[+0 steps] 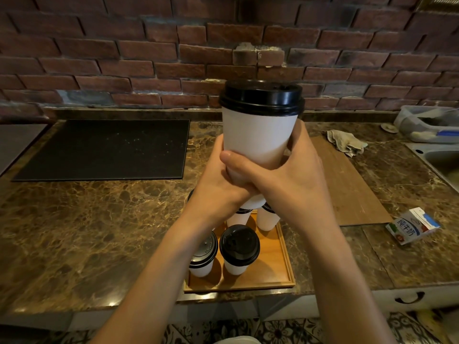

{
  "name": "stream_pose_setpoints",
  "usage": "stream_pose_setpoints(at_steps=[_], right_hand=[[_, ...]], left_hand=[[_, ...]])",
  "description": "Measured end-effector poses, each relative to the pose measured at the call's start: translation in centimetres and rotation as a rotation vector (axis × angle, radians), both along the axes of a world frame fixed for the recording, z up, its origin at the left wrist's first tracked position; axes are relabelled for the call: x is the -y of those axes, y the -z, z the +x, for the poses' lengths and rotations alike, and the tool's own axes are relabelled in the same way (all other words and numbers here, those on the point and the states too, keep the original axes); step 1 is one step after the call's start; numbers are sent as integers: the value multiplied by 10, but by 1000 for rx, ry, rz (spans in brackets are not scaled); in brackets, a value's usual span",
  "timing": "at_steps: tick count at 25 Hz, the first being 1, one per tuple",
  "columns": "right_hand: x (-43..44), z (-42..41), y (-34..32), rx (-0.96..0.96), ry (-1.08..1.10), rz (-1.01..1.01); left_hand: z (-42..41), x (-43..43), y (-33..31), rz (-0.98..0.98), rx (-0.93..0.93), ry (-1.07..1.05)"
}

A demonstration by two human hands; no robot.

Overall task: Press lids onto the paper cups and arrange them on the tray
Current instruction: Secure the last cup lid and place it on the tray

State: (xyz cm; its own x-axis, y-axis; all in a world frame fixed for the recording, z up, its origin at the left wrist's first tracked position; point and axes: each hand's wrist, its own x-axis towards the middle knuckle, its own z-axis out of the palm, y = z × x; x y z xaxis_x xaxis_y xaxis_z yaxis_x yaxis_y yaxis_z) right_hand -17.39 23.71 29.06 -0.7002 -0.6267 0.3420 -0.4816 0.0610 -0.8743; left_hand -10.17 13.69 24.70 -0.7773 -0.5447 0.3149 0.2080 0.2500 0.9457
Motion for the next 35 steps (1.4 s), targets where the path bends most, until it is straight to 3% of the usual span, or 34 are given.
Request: stream_pose_setpoints(at_steps=[19, 26, 35], right_hand=[[-19, -37, -3, 249, -567, 111], [-19, -34, -6, 225, -529, 98], [-17, -19, -10, 194, -312, 20]], left_hand=[[17, 11, -7, 13, 95, 285], [16, 10, -7, -9, 81, 194], [9, 0, -12, -118, -17, -12]])
